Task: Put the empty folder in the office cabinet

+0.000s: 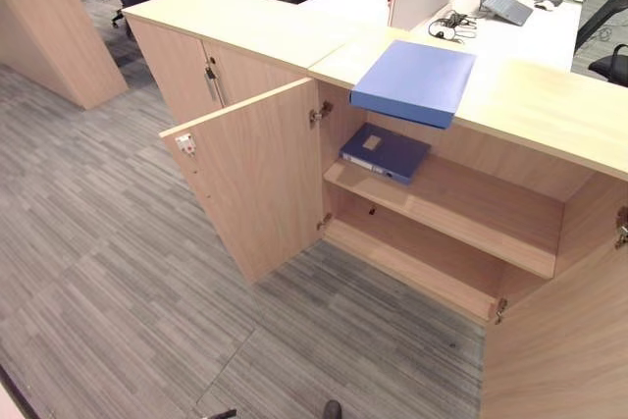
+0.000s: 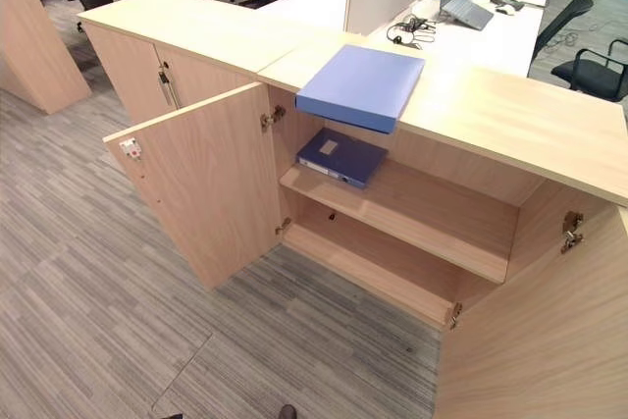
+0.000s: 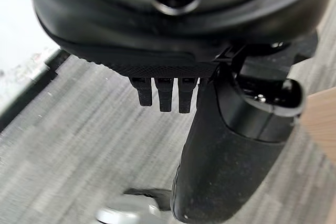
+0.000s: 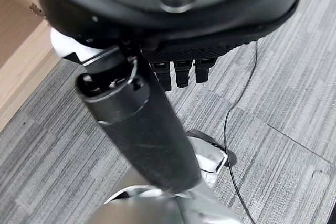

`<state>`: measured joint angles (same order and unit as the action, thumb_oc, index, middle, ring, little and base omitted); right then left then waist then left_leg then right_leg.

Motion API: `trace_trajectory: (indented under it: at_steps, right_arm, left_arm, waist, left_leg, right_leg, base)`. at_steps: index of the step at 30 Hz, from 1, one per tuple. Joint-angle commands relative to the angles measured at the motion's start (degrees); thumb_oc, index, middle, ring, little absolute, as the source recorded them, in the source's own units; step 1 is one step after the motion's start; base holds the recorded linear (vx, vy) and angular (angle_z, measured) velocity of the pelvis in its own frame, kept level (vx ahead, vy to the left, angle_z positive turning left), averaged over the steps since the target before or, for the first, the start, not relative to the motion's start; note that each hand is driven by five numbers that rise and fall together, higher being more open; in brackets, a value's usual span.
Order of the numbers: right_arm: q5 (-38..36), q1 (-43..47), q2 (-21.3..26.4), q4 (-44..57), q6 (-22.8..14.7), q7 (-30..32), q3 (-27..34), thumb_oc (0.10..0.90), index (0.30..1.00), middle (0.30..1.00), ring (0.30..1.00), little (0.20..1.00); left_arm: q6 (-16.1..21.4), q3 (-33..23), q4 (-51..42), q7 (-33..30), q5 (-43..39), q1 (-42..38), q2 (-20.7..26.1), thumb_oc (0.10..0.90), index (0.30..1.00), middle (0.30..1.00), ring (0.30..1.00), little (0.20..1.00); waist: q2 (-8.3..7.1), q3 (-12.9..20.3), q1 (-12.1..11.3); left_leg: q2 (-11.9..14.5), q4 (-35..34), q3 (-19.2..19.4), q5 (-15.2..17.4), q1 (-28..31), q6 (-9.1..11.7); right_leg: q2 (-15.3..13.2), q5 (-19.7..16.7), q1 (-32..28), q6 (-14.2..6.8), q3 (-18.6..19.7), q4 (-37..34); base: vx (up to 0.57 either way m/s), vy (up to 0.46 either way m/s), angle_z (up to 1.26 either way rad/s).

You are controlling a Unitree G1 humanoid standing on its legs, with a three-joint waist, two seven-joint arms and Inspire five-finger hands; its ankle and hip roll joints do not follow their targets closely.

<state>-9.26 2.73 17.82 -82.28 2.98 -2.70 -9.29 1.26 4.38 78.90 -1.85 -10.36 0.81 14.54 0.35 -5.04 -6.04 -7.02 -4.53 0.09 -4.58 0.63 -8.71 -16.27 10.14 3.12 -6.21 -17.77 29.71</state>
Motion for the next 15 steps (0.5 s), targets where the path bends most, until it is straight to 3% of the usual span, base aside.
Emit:
trace_trajectory:
  at_steps: [1,4,7,11,15]
  right_arm:
    - [-2.73,2.88,-0.12,2.10,-0.88,0.08,0.53,0.800,0.900,0.900,0.900,0.900]
    - [-2.99,3.23,-0.12,2.37,-0.98,0.36,0.28,0.800,0.900,0.900,0.900,0.900]
    - [-2.96,3.07,-0.14,2.34,-0.81,0.36,0.17,0.800,0.900,0.900,0.900,0.900]
    - [-2.62,2.44,-0.32,2.00,-0.66,0.28,0.09,0.800,0.900,0.900,0.900,0.900]
    - [-1.57,1.65,-0.48,1.11,-0.54,0.40,-0.59,0.800,0.900,0.900,0.900,0.900]
  left_arm:
    - [-0.30,-1.55,2.33,-0.51,2.33,1.21,0.96,0.800,0.900,0.900,0.900,0.900]
    - [-0.30,-1.01,2.08,-0.61,2.57,0.79,0.95,0.800,0.900,0.900,0.900,0.900]
    - [-0.09,-0.19,1.09,-0.46,3.33,-0.11,1.02,0.800,0.900,0.900,0.900,0.900]
    - [0.05,-0.03,0.67,-0.32,4.29,-0.32,1.22,0.800,0.900,0.900,0.900,0.900]
    - [-0.21,-0.56,1.31,-0.55,4.89,0.61,0.56,0.800,0.900,0.900,0.900,0.900]
  waist:
    - [1.51,-3.77,0.89]
    - [1.27,-4.99,2.00]
    - [0.32,-6.45,3.33]
    - [-0.24,-6.02,4.11]
    - [-0.76,-3.61,3.76]
  left_leg:
    - [0.66,-0.47,-5.77,4.64,0.63,5.37]
    - [0.28,-0.47,-6.12,5.35,2.20,5.46]
    - [-0.48,-0.47,-7.35,6.82,4.90,5.87]
    - [-1.08,-0.42,-8.87,7.87,6.44,5.95]
    - [-0.72,-0.47,-8.79,10.23,6.82,6.23]
  right_leg:
    - [4.87,-9.98,7.00,0.35,0.43,-9.12]
    - [6.51,-12.55,10.35,-0.33,-0.56,-13.01]
    - [8.35,-16.12,11.21,-1.70,-1.38,-21.80]
    - [8.74,-18.45,11.82,-2.06,0.09,-25.87]
    - [8.80,-19.80,8.59,-1.67,-2.51,-29.82]
  base:
    - [0.12,0.034,-0.02]
    - [0.10,-0.011,0.03]
    - [0.20,-0.092,0.19]
    - [0.19,-0.091,0.48]
    - [0.23,-0.155,0.05]
